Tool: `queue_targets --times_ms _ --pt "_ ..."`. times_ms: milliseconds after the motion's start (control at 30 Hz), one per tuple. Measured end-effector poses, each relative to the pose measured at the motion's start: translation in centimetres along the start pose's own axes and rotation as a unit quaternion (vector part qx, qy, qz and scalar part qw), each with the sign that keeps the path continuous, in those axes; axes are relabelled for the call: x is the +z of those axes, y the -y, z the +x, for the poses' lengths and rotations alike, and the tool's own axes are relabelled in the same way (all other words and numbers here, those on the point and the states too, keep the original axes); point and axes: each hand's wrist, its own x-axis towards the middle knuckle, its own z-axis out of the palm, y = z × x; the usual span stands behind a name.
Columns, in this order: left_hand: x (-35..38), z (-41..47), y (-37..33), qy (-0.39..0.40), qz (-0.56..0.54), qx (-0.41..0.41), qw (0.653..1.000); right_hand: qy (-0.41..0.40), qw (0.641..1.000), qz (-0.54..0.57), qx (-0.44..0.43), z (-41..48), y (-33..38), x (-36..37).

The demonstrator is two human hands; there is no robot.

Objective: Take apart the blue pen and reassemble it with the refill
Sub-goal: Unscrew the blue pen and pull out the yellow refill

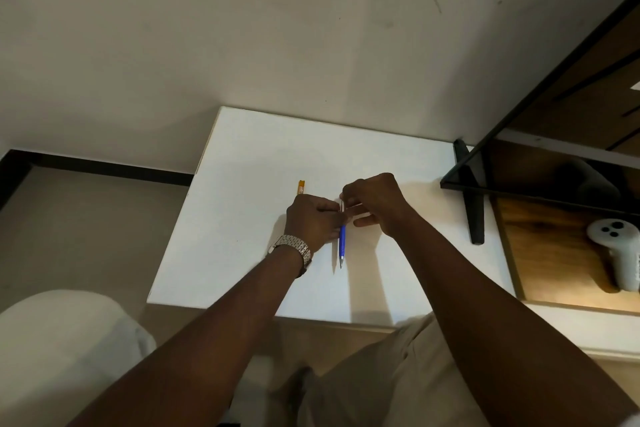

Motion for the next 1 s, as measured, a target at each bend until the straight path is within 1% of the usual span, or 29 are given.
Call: queue_targets --times_ms 133,300,567,667,767,833,900,1000 --pt "0.0 0.3 0.7 -0.029 0.102 0.034 0.994 -0.031 0.999 -0.002 -0.01 0.9 -0.1 0.3" --pt "0.5 0.0 1.4 -0.027 0.205 0.073 0.976 -0.038 0.999 -0.013 -0.019 1.6 -0.8 0.6" --pt "0.2 -0.5 0.7 -0.029 0.231 0.09 0.968 -0.048 0.998 -0.022 -0.039 1.5 -1.2 0.5" --pt "-1.3 -0.1 -0.4 -0.071 0.208 0.1 0.97 -0.087 0.993 -0.012 -0.077 1.0 -0.8 0.1" --pt "-3.6 1.4 -1.4 -0.113 0.261 0.126 0.95 -0.107 0.987 -0.025 -0.116 0.2 -0.1 0.0" --pt "-4.8 2.4 -1.8 -0.117 0.314 0.11 0.936 -0.102 0.986 -0.037 -0.127 -0.3 0.4 0.3" --pt "-5.5 3.2 -1.8 -0.102 0.37 0.077 0.92 -0.093 0.985 -0.053 -0.136 -0.8 0.6 0.7" --pt "-5.8 3.6 -2.0 -0.089 0.409 0.056 0.906 -0.086 0.981 -0.094 -0.15 -1.3 0.1 1.2"
